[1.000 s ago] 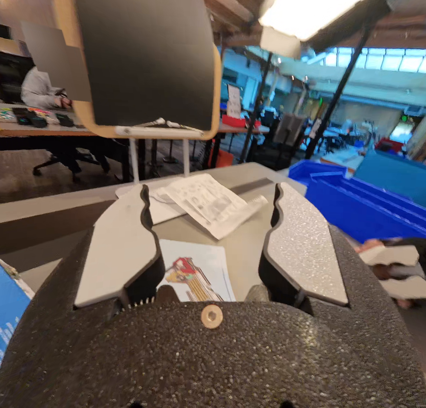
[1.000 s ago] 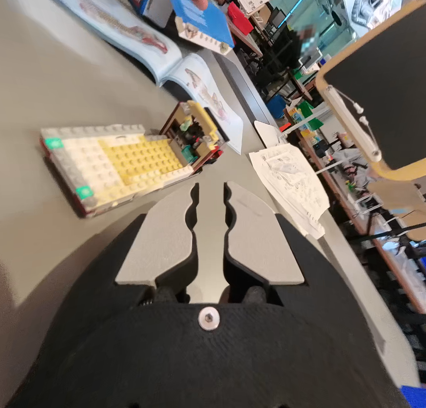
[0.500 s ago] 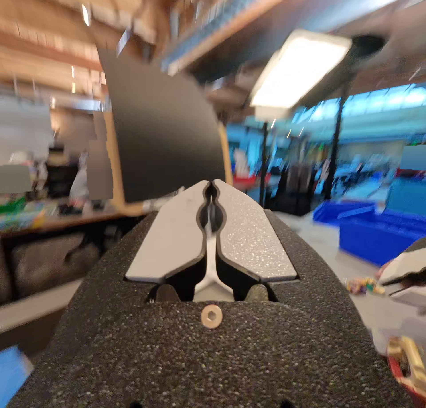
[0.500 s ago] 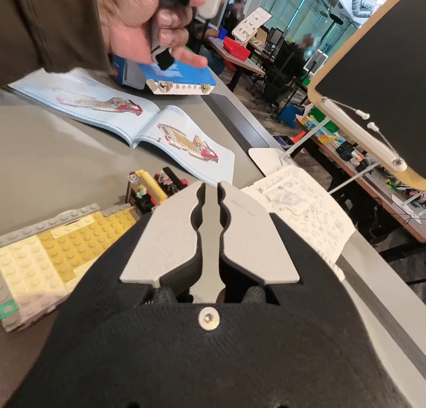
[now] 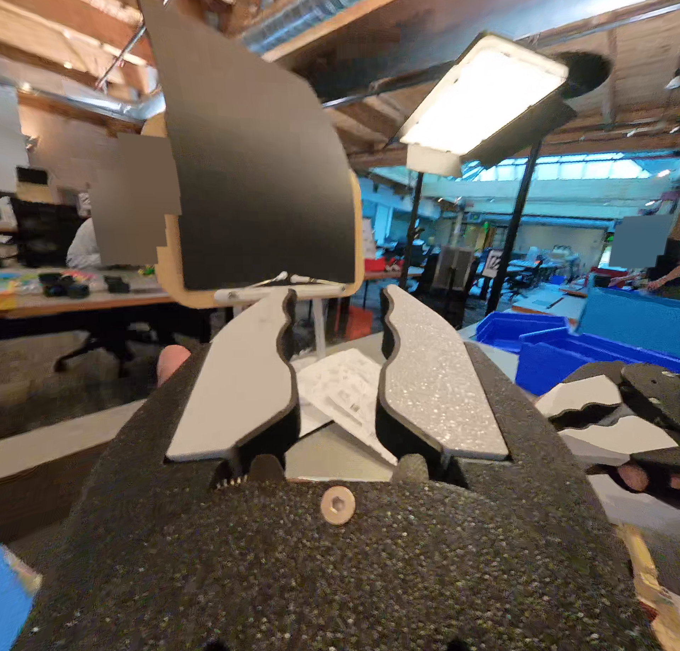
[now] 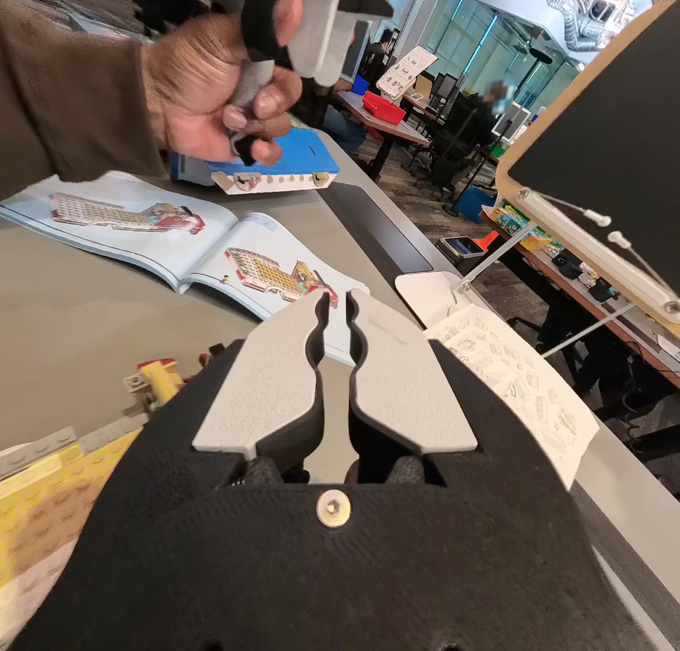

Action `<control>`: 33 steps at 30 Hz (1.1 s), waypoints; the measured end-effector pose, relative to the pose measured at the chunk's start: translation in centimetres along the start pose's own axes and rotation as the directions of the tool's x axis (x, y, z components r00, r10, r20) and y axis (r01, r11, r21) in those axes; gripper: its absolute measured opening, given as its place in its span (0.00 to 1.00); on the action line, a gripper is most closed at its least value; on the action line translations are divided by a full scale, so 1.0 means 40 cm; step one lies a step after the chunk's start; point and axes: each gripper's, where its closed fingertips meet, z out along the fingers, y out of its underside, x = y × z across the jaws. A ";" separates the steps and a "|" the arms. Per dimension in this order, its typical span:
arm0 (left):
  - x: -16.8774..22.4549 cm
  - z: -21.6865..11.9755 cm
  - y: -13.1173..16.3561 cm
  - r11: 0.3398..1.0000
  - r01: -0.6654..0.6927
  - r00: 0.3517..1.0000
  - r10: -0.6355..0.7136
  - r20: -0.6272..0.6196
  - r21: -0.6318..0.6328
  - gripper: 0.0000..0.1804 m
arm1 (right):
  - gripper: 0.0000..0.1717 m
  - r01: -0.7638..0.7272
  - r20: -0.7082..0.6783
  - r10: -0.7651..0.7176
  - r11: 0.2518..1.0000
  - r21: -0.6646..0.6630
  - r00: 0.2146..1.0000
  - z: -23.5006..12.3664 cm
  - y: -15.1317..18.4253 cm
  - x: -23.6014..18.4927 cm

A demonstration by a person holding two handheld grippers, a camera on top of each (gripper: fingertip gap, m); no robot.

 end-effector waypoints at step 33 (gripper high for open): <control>0.152 -0.210 0.524 0.100 -0.399 0.917 0.049 -0.396 -0.911 0.34 | 0.06 0.033 0.028 -0.027 0.972 -0.233 0.999 0.054 0.199 0.000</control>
